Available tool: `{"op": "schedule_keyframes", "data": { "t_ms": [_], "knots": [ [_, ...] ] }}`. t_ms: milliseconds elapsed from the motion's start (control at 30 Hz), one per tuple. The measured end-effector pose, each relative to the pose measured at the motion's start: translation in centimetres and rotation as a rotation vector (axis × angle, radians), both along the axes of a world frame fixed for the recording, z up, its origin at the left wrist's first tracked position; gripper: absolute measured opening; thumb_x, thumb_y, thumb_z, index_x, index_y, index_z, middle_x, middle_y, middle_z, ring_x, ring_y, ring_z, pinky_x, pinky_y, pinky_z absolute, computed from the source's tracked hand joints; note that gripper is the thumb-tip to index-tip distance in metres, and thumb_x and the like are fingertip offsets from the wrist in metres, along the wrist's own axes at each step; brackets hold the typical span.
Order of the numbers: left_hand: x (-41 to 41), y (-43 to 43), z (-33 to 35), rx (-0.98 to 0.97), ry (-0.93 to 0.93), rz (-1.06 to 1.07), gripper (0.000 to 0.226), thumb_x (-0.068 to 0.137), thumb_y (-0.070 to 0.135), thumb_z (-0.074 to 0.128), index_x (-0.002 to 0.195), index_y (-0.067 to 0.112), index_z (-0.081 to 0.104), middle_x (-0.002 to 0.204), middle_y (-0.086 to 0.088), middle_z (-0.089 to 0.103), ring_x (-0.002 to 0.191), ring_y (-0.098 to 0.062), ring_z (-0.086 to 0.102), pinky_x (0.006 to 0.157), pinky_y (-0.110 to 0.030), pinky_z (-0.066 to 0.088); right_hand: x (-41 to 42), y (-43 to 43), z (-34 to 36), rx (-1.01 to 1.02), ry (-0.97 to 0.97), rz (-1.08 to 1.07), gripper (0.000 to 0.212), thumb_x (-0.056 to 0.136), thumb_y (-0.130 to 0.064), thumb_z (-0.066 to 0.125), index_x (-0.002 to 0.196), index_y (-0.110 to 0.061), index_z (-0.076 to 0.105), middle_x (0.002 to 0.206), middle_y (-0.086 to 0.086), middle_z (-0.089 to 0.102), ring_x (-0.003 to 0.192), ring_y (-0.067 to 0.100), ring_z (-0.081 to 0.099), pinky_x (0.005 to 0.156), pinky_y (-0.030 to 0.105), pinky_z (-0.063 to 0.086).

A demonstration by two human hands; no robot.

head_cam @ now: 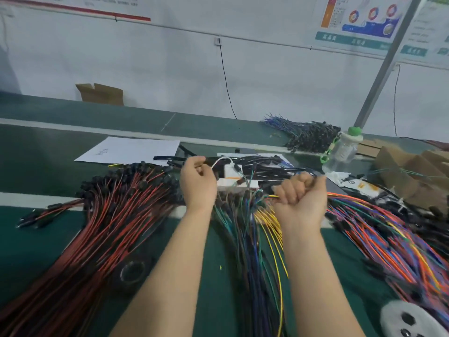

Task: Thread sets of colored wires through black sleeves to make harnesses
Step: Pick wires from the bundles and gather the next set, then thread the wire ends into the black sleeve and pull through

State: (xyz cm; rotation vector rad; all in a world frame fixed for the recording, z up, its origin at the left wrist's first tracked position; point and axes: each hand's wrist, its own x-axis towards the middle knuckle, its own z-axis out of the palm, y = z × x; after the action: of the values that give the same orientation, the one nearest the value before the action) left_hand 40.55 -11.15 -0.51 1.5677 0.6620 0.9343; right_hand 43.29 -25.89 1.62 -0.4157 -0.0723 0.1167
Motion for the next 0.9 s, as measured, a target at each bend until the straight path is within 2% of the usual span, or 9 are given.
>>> {"op": "schedule_keyframes", "data": {
  "t_ms": [100,167,233,367,467,600,700,800,900],
  "knots": [
    [3.9,5.4,-1.4,0.16,0.373,0.0,0.032,0.094,0.006,0.045,0.122,0.013,0.058,0.128,-0.012,0.055,0.109,-0.027,0.056,0.09,-0.03,0.046,4.1,0.1,0.6,0.02,0.001,-0.04,0.056,0.105,-0.036,0.025,0.056,-0.018,0.044,0.039,-0.007,0.022,0.031,0.008,0.016,0.03,0.02,0.015],
    [6.4,6.9,-2.1,0.258,0.531,-0.057,0.032,0.092,0.006,0.043,0.112,0.015,0.066,0.125,-0.014,0.058,0.109,-0.033,0.057,0.094,-0.038,0.047,6.2,0.7,0.4,0.023,0.0,-0.053,0.061,0.105,-0.036,0.025,0.05,-0.018,0.046,0.038,-0.007,0.022,0.03,0.008,0.016,0.03,0.019,0.014],
    [8.5,7.5,-2.5,0.355,0.636,-0.09,0.029,0.09,0.006,0.044,0.102,0.015,0.069,0.119,-0.012,0.063,0.107,-0.033,0.058,0.092,-0.038,0.048,7.8,1.3,-0.1,0.019,0.013,-0.067,0.062,0.104,-0.041,0.026,0.05,-0.017,0.046,0.039,-0.007,0.022,0.031,0.009,0.016,0.033,0.019,0.012],
    [11.5,8.6,-3.6,0.34,0.805,-0.072,0.033,0.087,0.006,0.049,0.119,0.01,0.053,0.121,-0.012,0.058,0.108,-0.033,0.056,0.082,-0.037,0.044,10.0,1.7,-1.6,-0.01,0.065,-0.112,0.055,0.103,-0.043,0.028,0.057,-0.017,0.042,0.041,-0.007,0.022,0.033,0.009,0.016,0.034,0.021,0.011],
    [12.3,9.1,-4.3,0.374,0.907,-0.078,0.029,0.086,0.002,0.049,0.112,0.006,0.06,0.115,-0.015,0.062,0.102,-0.034,0.058,0.079,-0.037,0.045,10.6,1.8,-2.4,-0.037,0.101,-0.13,0.052,0.104,-0.04,0.028,0.059,-0.017,0.041,0.042,-0.007,0.022,0.034,0.009,0.016,0.035,0.021,0.012],
    [11.4,9.1,-3.5,0.374,0.712,0.074,0.021,0.096,0.012,0.048,0.108,0.008,0.064,0.111,-0.015,0.064,0.099,-0.034,0.06,0.082,-0.039,0.047,10.1,1.8,-2.7,-0.052,0.143,-0.128,0.051,0.104,-0.039,0.029,0.06,-0.017,0.042,0.043,-0.007,0.022,0.034,0.009,0.016,0.037,0.022,0.011],
    [8.4,9.4,-0.5,0.419,0.394,0.288,0.022,0.099,0.022,0.045,0.1,0.008,0.063,0.1,-0.011,0.066,0.081,-0.024,0.054,0.068,-0.032,0.038,8.9,1.2,-2.3,-0.064,0.166,-0.121,0.049,0.104,-0.033,0.03,0.059,-0.018,0.042,0.042,-0.007,0.022,0.033,0.009,0.017,0.033,0.021,0.013],
    [3.6,9.4,3.6,0.446,0.052,0.452,0.017,0.097,0.024,0.044,0.088,0.013,0.053,0.088,-0.009,0.062,0.074,-0.021,0.049,0.065,-0.03,0.033,6.7,0.5,-1.8,-0.083,0.187,-0.113,0.051,0.104,-0.039,0.031,0.059,-0.018,0.043,0.042,-0.007,0.022,0.032,0.009,0.017,0.033,0.021,0.012],
    [-1.9,8.5,6.8,0.476,-0.225,0.52,0.018,0.095,0.025,0.045,0.088,0.011,0.055,0.08,-0.005,0.057,0.073,-0.023,0.053,0.065,-0.026,0.036,3.6,0.2,-1.7,-0.121,0.176,-0.052,0.052,0.103,-0.044,0.029,0.062,-0.017,0.046,0.04,-0.008,0.023,0.031,0.007,0.016,0.033,0.02,0.011]
  ]
}}
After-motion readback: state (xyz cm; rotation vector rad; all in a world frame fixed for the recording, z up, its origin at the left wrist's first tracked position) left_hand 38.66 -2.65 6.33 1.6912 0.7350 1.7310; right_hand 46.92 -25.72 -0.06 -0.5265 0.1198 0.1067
